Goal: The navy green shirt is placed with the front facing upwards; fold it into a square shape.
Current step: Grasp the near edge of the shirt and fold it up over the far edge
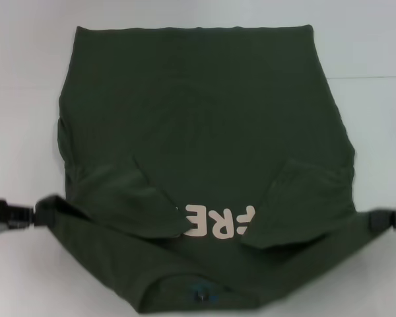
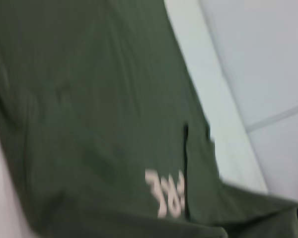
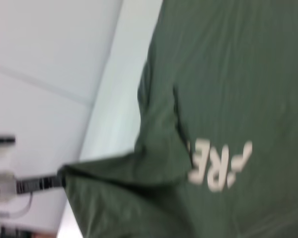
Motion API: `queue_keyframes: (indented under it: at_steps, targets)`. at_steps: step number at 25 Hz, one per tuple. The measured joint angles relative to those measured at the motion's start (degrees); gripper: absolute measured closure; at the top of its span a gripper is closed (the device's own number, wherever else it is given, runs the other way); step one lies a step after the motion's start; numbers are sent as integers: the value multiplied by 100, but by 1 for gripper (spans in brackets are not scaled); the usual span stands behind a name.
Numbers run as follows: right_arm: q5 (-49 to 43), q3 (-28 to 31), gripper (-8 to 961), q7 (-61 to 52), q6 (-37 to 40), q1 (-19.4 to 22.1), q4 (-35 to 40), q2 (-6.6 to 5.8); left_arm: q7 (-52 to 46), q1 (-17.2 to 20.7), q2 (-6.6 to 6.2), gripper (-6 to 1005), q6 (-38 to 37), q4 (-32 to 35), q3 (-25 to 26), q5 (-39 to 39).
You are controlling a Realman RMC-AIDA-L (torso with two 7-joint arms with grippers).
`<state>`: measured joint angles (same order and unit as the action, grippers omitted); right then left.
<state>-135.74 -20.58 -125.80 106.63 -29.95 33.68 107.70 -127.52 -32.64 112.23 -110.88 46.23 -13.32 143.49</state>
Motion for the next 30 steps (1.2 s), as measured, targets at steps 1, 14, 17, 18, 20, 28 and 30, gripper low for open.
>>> queue_keyframes:
  at_steps: [1,14,17,18,20,28,30]
  targets:
    - [73,113,911,-14,-70,-17,-20,-7,4,9,-4,943,95,-43,21,-121]
    - [1430,255,910,64,-1508,-36,-359,102,279,214,97,942,1607,-606,189,-1682]
    - [1520,252,910,197,-1905,-100,-383,221,459,228,176,942,1938,-795,181,-1970]
    - [1540,255,910,239,-2030,-126,-387,265,520,218,196,942,2028,-867,175,-2023]
    - [1607,270,910,335,-2288,-185,-393,379,685,179,257,942,2275,-1046,177,-2154]
    - [2172,240,910,703,-3073,-299,-384,698,1254,132,575,941,3080,-1319,155,-2877]
    - [2312,240,910,798,-3235,-313,-405,738,1396,112,651,941,3241,-1341,150,-2989]
